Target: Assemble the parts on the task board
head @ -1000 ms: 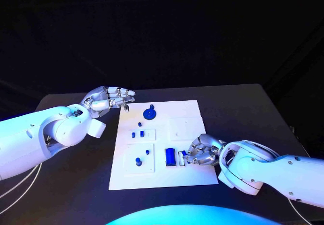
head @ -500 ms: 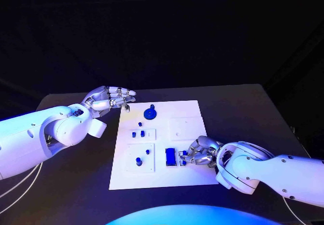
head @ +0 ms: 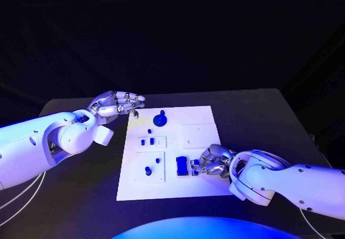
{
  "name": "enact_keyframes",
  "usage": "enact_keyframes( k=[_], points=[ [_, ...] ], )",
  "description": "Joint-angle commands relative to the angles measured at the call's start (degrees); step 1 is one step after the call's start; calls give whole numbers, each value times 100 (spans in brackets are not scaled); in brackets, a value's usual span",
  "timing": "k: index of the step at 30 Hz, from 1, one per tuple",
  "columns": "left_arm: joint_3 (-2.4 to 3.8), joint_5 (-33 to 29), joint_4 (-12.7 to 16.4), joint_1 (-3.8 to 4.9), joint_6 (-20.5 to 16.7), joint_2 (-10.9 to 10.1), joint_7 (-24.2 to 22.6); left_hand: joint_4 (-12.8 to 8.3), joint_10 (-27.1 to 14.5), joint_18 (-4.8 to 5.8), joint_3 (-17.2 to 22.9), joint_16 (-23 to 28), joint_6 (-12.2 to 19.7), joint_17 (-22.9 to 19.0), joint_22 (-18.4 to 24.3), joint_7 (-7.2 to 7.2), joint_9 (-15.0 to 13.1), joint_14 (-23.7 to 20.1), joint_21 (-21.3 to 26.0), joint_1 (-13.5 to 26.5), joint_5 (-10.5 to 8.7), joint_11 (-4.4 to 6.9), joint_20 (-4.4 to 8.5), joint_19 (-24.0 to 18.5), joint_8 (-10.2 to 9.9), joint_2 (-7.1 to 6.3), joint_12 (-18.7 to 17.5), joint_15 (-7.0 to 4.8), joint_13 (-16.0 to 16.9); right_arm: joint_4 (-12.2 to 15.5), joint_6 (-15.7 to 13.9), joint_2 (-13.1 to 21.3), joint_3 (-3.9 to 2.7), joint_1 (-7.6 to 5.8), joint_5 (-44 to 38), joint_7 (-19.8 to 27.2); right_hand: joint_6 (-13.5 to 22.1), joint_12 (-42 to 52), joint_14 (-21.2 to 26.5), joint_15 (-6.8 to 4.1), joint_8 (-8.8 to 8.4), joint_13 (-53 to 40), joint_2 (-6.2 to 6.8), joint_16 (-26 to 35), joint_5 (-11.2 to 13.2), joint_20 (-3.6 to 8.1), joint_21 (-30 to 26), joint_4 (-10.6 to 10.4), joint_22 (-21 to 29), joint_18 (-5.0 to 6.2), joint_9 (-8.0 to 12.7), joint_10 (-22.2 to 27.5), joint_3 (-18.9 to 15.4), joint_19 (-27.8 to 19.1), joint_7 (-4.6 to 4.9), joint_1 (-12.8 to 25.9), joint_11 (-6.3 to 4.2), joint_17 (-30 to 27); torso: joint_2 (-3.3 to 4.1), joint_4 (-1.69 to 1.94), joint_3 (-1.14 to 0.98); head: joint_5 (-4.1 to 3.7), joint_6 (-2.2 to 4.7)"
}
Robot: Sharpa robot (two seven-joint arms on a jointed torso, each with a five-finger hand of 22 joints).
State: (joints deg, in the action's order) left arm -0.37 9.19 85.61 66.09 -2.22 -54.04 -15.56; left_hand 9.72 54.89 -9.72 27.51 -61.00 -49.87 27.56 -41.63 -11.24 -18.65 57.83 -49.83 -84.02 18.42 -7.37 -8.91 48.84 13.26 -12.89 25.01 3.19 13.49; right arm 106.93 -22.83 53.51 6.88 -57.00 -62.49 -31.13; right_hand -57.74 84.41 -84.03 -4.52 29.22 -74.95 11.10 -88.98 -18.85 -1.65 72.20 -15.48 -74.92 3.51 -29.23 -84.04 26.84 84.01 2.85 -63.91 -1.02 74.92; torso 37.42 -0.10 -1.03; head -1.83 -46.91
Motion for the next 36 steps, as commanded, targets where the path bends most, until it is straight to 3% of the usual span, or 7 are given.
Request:
enact_keyframes(
  k=[1, 26, 31, 33, 36],
  points=[
    [3, -10, 17, 2, 99, 4, -15, -16, -48, -81, 2, 19, 34, 9, 10, -4, 9, 3, 37, 4, 20, -5, -6, 14, 26, 60, 34, 13, -5, 30, 111, -16, 3, 15, -120, 16, 6, 13, -547, -17, -8, -1127, 3, -12, -38, 8, -11, 32, -1109, -51, -10, -358, 11, 209, 7, -46, -24, 1263, -2, -4, 3, 12, -13],
    [3, -10, 19, 2, 110, -4, 4, -19, -49, -81, 6, 21, 35, 10, 10, -5, 9, 2, 38, -2, 21, -4, -5, 16, 26, 66, 34, 13, -6, 108, 60, -1, 3, 27, -382, 21, 9, 7, -546, -14, -9, -1123, 32, -9, 9, 10, -13, 5, -1108, -52, -13, -355, -57, 208, 21, -21, -16, 1255, -4, -3, 1, 53, -39],
    [3, -10, 18, 2, 108, -3, 6, -20, -51, -80, 7, 23, 37, 10, 11, -6, 10, -1, 40, -2, 21, -6, -5, 17, 27, 68, 34, 14, -7, 104, 23, 1, 3, 28, -386, 28, 9, -2, -546, 1, -24, -1119, 86, -8, 244, -1, -24, -115, -1106, -51, -10, -351, -261, 205, 38, 162, 2, 1255, -1, -3, 0, 55, -43],
    [3, -10, 16, 2, 106, -3, 8, -20, -51, -80, 7, 23, 37, 10, 11, -6, 10, -1, 40, -2, 21, -6, -5, 17, 27, 68, 34, 14, -7, 105, 1, 2, 3, 28, -387, 33, 3, -7, -546, 6, -34, -1117, 120, -10, 112, -5, -31, -120, -1105, -50, -6, -349, -423, 203, 43, 323, 7, 1259, -1, -3, 0, 55, -43],
    [3, -10, 13, 2, 106, -3, 11, -17, -52, -79, 7, 25, 38, 10, 12, -8, 11, -2, 41, 2, 21, -7, -5, 17, 27, 71, 34, 15, -7, 106, -32, 7, 3, 28, -388, 49, -2, -7, -545, 4, -41, -1118, 130, -7, 196, -6, -30, -125, -1105, -50, -5, -348, -613, 203, 36, 485, 3, 1253, 0, -3, -1, 54, -47]
  ],
)
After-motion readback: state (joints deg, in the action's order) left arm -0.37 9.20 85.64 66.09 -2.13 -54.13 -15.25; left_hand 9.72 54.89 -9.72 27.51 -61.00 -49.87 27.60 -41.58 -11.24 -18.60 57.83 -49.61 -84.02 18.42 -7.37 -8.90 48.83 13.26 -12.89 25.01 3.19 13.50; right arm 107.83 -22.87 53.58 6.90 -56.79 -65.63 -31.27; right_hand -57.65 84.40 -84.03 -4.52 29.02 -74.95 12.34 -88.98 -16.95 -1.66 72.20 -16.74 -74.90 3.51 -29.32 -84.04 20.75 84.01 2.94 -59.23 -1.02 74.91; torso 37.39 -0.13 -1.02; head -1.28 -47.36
